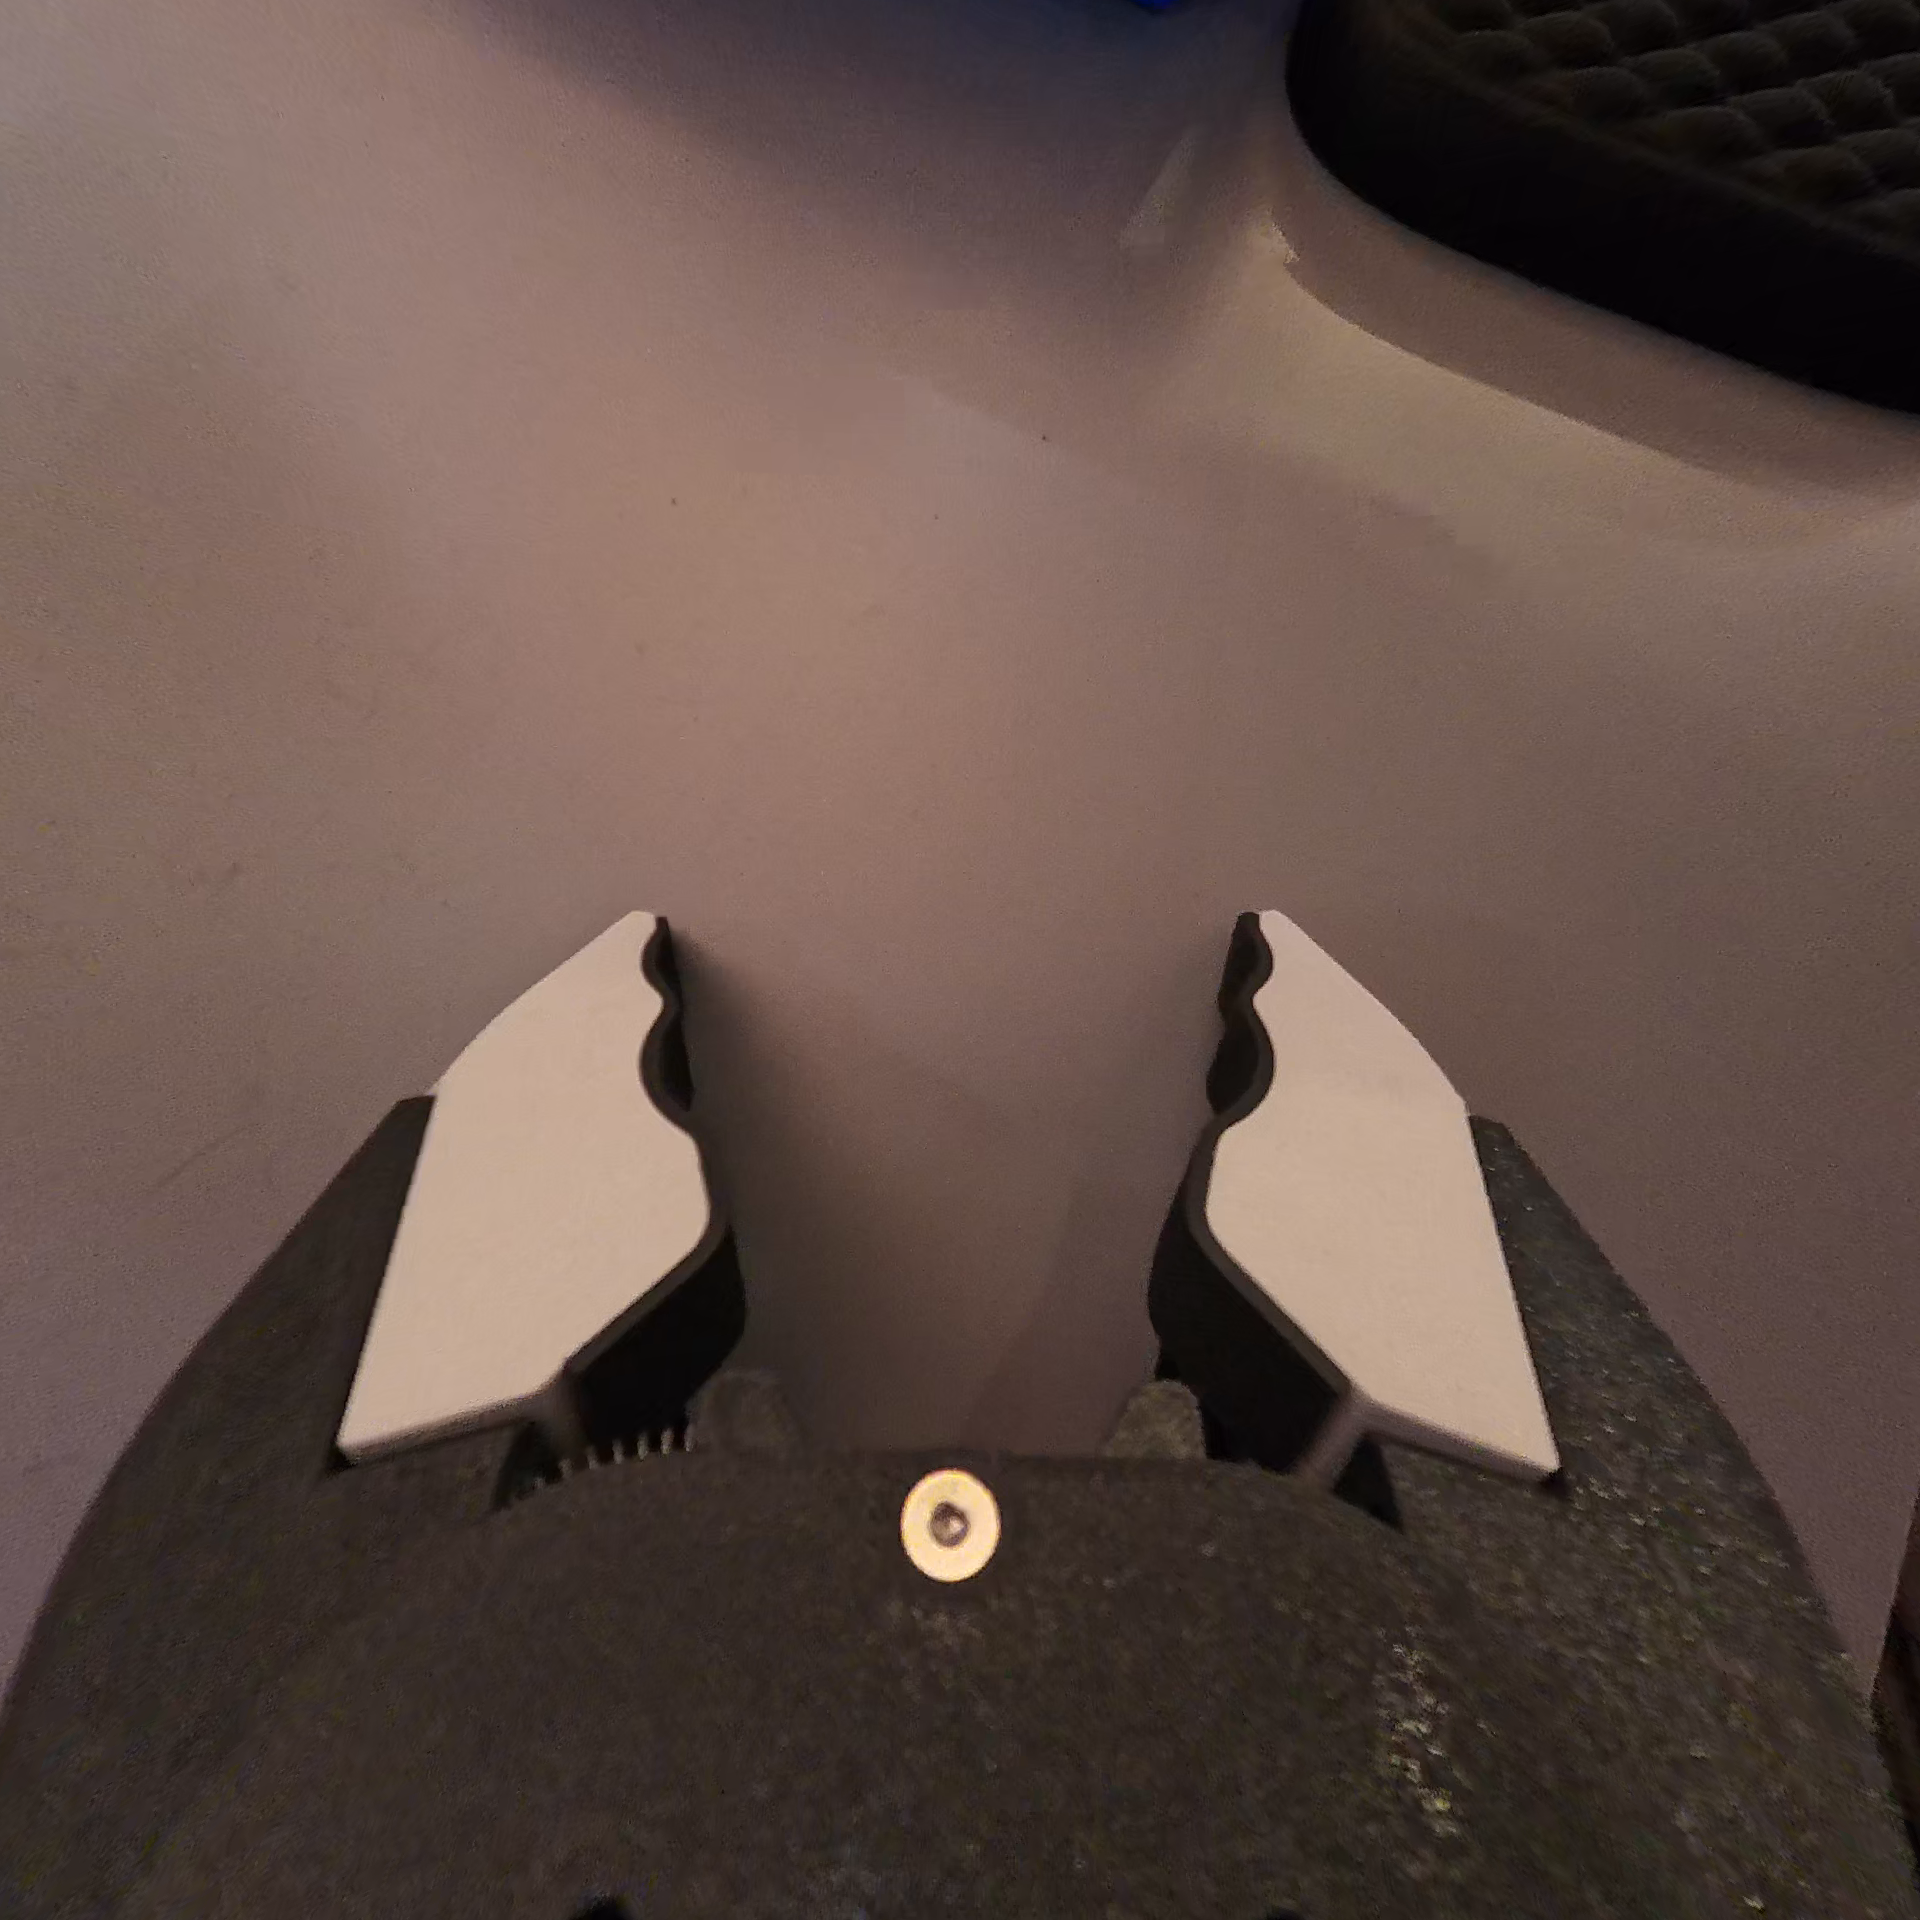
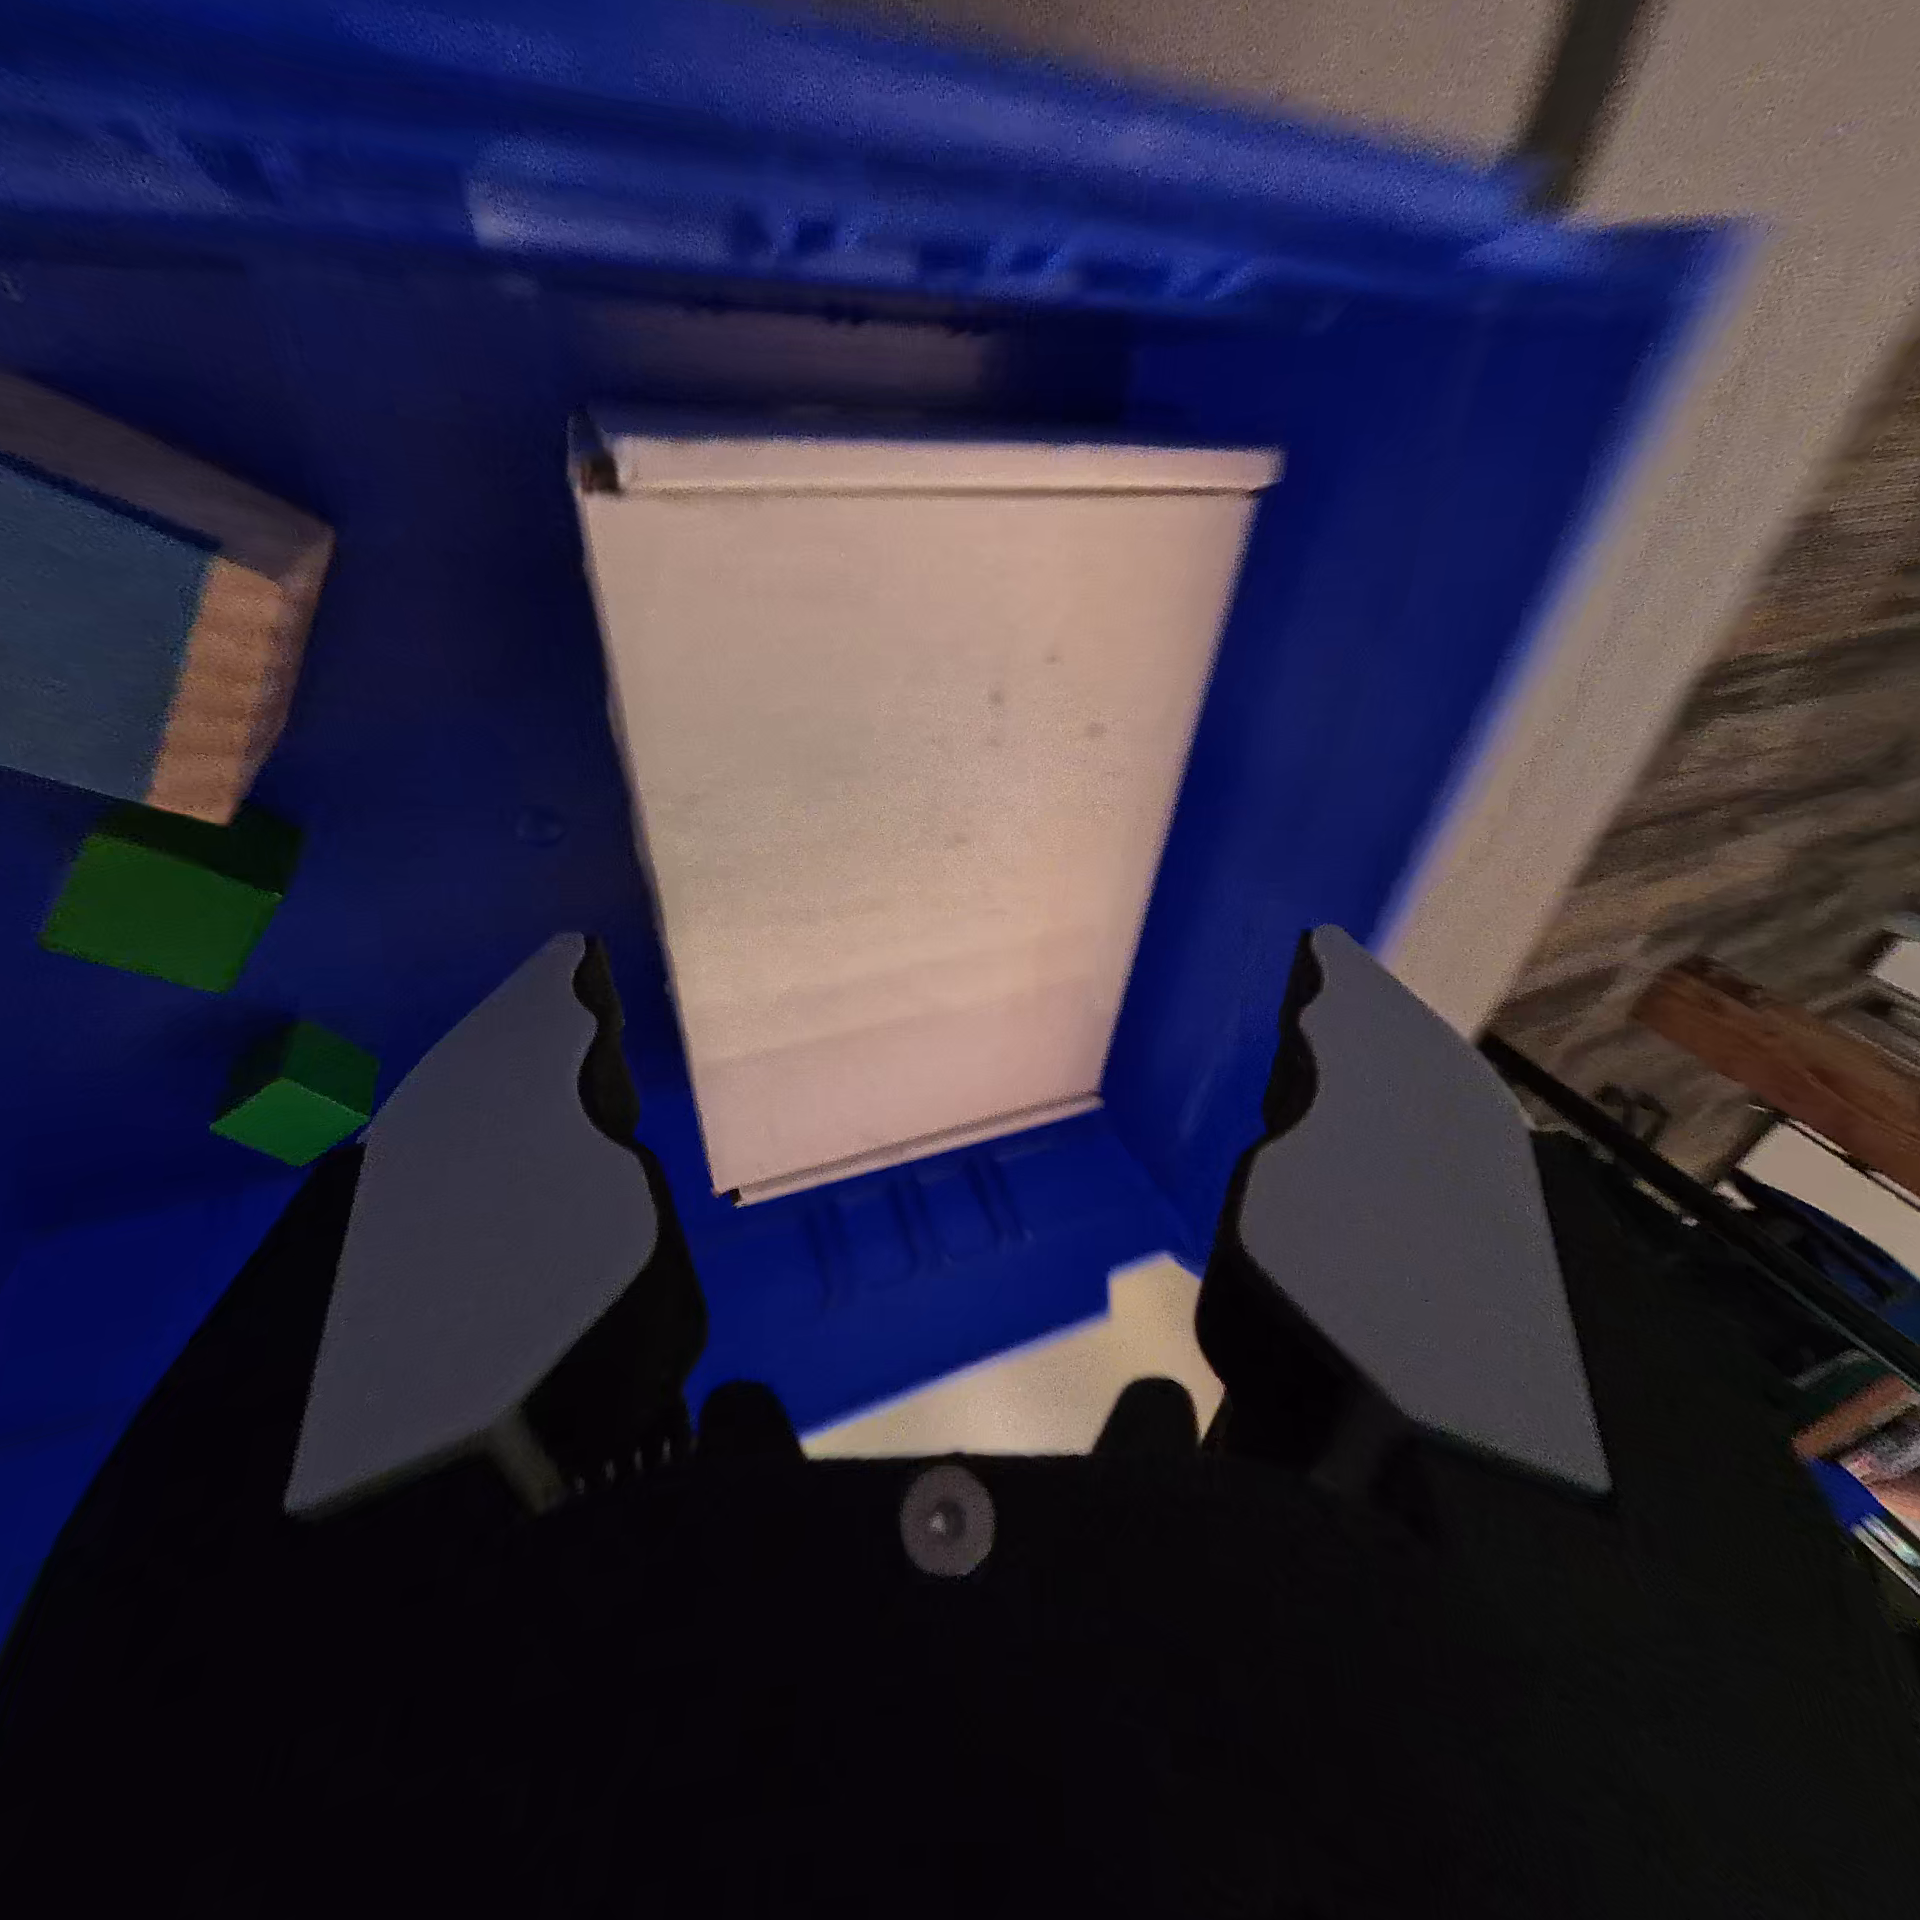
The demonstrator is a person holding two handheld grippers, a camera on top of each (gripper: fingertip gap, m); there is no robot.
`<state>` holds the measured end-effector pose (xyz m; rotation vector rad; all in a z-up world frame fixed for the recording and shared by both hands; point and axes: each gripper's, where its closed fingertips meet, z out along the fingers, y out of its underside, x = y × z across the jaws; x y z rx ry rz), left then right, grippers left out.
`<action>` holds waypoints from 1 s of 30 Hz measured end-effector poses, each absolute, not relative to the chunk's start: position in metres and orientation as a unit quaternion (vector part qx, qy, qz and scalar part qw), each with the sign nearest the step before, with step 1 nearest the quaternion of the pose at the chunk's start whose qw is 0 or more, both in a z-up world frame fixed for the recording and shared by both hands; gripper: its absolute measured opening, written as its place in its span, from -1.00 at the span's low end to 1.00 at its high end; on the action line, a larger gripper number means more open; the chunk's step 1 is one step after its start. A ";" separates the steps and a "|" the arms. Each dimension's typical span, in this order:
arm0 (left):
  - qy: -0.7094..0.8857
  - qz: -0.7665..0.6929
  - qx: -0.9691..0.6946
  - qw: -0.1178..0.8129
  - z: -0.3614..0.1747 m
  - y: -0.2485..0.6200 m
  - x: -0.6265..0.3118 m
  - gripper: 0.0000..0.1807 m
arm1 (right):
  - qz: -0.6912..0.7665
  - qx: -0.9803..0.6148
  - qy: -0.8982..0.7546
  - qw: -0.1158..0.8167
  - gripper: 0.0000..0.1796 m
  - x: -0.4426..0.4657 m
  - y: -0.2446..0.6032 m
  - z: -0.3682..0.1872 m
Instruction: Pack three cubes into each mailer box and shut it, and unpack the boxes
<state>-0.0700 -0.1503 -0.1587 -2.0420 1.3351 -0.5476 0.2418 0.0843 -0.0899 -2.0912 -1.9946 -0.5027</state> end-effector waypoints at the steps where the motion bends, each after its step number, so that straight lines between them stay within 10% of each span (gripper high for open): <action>1: 0.506 -0.206 -0.775 0.317 -0.158 -0.150 -0.070 0.10 | -0.175 -0.709 -0.667 0.147 0.36 0.233 0.085 -0.071; 11: 0.420 -0.244 -0.739 0.466 -0.090 -0.130 -0.077 0.07 | 0.019 -0.529 -0.318 0.787 0.09 0.126 0.039 0.182; 21: 0.421 -0.118 -0.647 0.625 0.036 -0.098 -0.178 0.07 | 0.129 -0.524 -0.353 0.764 -0.13 0.022 -0.005 0.192; 30: 0.612 0.110 -0.753 0.215 -0.044 0.033 -0.317 0.18 | 0.196 -0.555 -0.354 0.727 -0.05 0.032 0.005 0.179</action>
